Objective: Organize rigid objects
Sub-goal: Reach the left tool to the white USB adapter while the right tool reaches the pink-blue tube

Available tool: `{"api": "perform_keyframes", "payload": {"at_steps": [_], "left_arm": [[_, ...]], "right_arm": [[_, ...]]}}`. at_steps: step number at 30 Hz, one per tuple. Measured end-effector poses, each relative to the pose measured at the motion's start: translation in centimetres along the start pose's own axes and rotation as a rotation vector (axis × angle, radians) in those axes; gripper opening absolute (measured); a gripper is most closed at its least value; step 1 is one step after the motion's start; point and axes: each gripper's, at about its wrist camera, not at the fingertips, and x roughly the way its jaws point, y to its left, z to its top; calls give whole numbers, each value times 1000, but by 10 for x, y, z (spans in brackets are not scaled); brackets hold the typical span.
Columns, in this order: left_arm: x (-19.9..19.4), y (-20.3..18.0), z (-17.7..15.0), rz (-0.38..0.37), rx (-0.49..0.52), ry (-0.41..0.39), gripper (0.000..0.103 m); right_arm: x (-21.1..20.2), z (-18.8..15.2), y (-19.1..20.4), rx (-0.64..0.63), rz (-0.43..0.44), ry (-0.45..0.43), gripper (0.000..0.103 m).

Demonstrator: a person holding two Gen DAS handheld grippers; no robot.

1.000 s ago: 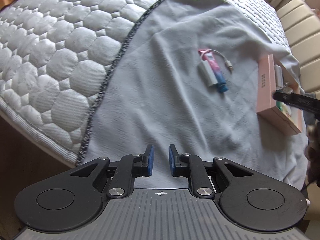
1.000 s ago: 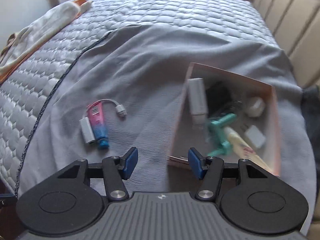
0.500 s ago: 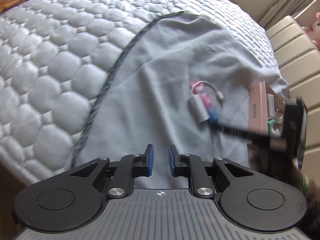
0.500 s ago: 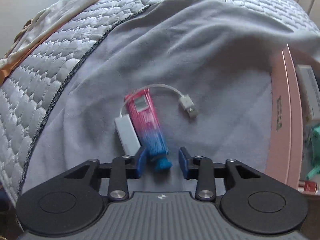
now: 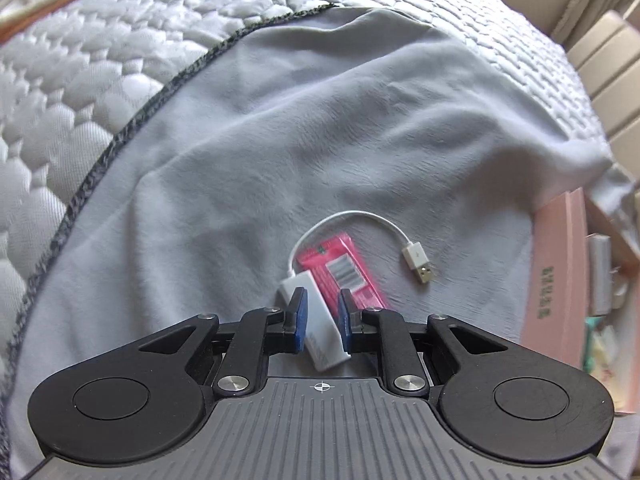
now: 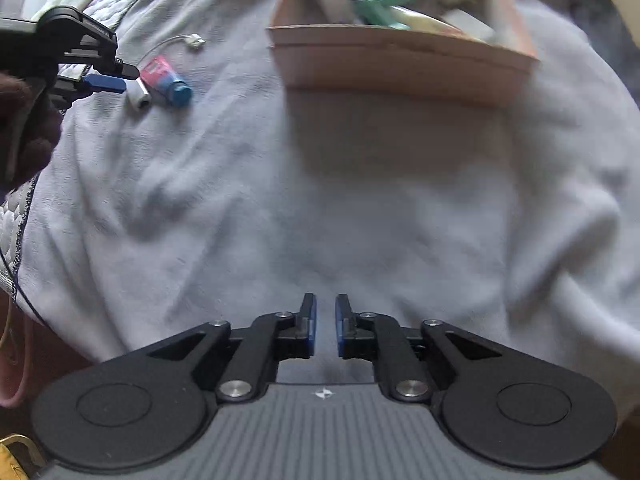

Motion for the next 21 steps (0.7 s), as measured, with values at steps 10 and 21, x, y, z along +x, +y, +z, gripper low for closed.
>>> {"api": "perform_keyframes", "payload": {"at_steps": [10, 21], "left_arm": [[-3, 1, -6, 68, 45, 9, 38], [2, 20, -18, -58, 165, 59, 32]], "right_arm": [[-13, 8, 0, -89, -94, -73, 34], [-16, 49, 64, -243, -115, -219, 54]]}}
